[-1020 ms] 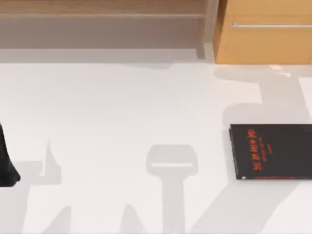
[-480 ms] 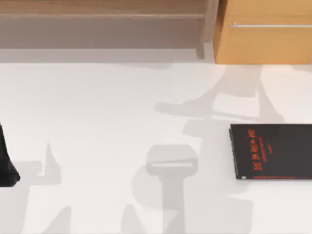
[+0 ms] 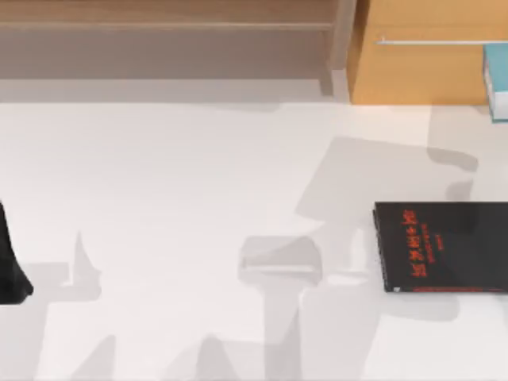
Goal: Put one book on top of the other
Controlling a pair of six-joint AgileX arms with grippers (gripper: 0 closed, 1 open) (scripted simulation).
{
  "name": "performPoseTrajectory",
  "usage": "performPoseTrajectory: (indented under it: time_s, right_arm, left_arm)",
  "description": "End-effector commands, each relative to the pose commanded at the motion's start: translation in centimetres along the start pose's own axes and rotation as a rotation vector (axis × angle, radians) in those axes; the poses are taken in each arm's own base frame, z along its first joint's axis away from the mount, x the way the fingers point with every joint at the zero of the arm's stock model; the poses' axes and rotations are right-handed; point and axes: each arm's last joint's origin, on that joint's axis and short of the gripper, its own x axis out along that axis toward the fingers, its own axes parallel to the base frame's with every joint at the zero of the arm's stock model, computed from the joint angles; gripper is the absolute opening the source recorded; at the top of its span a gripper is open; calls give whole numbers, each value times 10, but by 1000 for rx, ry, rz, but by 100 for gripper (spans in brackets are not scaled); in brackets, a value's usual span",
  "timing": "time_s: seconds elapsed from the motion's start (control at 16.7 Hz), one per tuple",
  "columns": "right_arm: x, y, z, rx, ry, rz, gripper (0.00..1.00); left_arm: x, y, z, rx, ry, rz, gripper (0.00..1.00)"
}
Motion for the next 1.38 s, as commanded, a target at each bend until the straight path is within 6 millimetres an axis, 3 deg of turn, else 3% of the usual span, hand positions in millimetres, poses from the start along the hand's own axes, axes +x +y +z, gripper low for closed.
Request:
performPoseTrajectory:
  time_s: [0.24, 0.48, 1.26, 1.38]
  right_arm:
    - [-46, -57, -43, 142, 156, -132, 0]
    - [-72, -92, -57, 169, 239, -222, 0]
    - [-70, -95, -59, 170, 246, -230, 0]
    - [-70, -95, -59, 170, 246, -230, 15]
  left_arm:
    - [0, 0, 0, 0, 0, 0, 100]
    - [0, 0, 0, 0, 0, 0, 100]
    - [0, 0, 0, 0, 0, 0, 100]
    - [0, 0, 0, 0, 0, 0, 100]
